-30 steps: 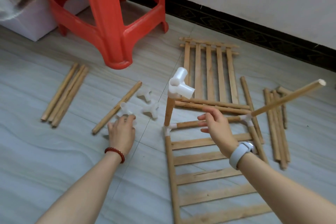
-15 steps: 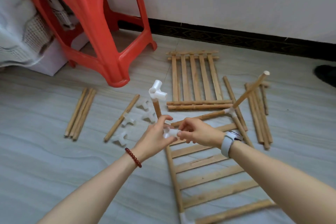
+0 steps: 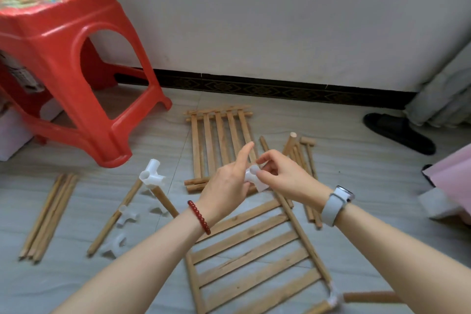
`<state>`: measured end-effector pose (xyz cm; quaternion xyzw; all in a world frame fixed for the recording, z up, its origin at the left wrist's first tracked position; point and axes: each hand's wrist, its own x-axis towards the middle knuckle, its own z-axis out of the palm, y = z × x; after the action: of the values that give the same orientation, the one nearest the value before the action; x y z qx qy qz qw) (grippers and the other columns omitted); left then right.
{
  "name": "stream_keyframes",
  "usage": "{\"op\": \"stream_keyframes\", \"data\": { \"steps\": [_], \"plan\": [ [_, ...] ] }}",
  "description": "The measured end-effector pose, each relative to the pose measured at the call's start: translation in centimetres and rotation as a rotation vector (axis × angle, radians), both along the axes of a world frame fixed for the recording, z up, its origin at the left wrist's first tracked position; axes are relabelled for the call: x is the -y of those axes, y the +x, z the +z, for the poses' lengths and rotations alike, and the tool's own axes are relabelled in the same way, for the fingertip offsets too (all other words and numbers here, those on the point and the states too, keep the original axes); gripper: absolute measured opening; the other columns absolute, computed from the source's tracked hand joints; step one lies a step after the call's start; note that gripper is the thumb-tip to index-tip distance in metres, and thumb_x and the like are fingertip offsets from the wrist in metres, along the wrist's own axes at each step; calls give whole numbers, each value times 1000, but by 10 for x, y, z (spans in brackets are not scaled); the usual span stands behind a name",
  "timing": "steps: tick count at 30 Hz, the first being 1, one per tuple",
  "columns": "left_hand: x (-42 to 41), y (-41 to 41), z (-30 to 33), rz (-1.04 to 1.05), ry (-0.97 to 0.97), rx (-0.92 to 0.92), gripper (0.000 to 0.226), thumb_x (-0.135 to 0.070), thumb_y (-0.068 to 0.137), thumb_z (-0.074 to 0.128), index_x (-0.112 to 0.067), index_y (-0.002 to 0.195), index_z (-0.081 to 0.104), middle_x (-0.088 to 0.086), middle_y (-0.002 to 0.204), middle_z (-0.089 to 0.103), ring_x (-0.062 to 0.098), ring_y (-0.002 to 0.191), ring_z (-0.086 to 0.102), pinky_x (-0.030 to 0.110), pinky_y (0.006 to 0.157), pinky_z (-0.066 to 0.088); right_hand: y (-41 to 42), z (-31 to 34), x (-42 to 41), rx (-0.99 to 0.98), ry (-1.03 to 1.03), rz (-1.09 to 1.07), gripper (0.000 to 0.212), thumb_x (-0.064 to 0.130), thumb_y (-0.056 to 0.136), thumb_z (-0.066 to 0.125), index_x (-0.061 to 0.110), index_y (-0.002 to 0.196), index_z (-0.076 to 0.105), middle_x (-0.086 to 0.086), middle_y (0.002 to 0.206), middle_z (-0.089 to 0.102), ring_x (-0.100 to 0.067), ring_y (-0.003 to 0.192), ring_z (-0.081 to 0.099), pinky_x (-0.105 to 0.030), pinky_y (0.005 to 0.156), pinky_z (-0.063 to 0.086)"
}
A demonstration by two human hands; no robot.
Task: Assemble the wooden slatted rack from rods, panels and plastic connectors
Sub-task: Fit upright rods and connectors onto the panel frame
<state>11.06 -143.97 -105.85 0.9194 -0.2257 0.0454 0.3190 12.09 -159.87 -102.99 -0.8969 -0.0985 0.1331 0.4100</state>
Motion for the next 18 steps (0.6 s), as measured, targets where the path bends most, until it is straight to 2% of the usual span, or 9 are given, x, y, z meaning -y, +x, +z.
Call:
{"op": "stream_keyframes", "data": {
  "steps": [3, 6, 8, 10, 12, 13, 16, 17, 18],
  "plan": [
    [25, 18, 7, -34, 36, 38, 86, -15, 87, 62, -13, 149, 4, -1, 66, 56, 18, 55, 52, 27, 54, 39, 7, 7, 23, 86, -117, 29, 23, 40, 84, 60, 27, 101, 51, 10, 77, 57, -2, 68, 51, -15, 58, 38],
    [48, 40, 8, -4, -113, -30, 87, -18, 85, 65, -17, 150, 8, 1, 91, 69, 20, 73, 62, 34, 68, 50, 24, 10, 49, 150, -174, -24, 19, 32, 85, 63, 27, 98, 50, 8, 76, 57, -7, 68, 53, -10, 57, 39],
    [59, 56, 2, 81, -273, -131, 78, -20, 85, 66, -20, 147, 19, -8, 105, 65, 9, 82, 60, 19, 73, 48, 42, 15, 70, 148, -77, -204, 19, 25, 88, 59, 20, 105, 52, -1, 84, 62, -13, 71, 59, -14, 60, 43],
    [68, 70, -10, 180, -367, -256, 60, -18, 88, 63, -18, 141, 34, -6, 117, 60, 2, 85, 53, 5, 64, 42, 60, 18, 89, 86, 73, -359, 25, 18, 93, 52, 10, 117, 51, -8, 89, 63, -12, 65, 60, -13, 51, 43],
    [75, 82, -30, 226, -390, -345, 46, -17, 92, 58, -15, 135, 44, 0, 123, 58, 4, 90, 52, -1, 60, 40, 75, 15, 102, 17, 119, -393, 30, 13, 96, 46, 5, 124, 49, -9, 89, 60, -10, 62, 56, -10, 46, 41],
    [81, 87, -40, 216, -378, -360, 43, -17, 93, 56, -14, 134, 46, 1, 126, 57, 6, 96, 53, -2, 64, 39, 81, 13, 105, -15, 118, -384, 31, 12, 97, 44, 5, 126, 49, -8, 88, 60, -8, 62, 55, -10, 46, 41],
    [102, 102, -60, 124, -364, -392, 46, -19, 93, 54, -16, 138, 43, -3, 134, 52, 10, 120, 47, 11, 91, 33, 95, 2, 103, -66, 129, -316, 29, 11, 98, 42, 6, 125, 53, -3, 79, 57, -7, 60, 52, -11, 48, 41],
    [111, 108, -65, 94, -372, -386, 44, -19, 94, 54, -18, 137, 45, -7, 129, 54, 7, 118, 47, 12, 92, 33, 99, -1, 102, -66, 101, -286, 28, 11, 98, 42, 5, 121, 55, -4, 76, 57, -8, 60, 51, -12, 49, 41],
    [119, 113, -70, 81, -388, -374, 37, -19, 93, 53, -21, 131, 50, -10, 118, 58, 5, 109, 50, 12, 84, 36, 103, -4, 101, -62, 51, -255, 27, 12, 98, 42, 3, 118, 58, -6, 75, 57, -9, 60, 49, -14, 51, 40]
  ]
}}
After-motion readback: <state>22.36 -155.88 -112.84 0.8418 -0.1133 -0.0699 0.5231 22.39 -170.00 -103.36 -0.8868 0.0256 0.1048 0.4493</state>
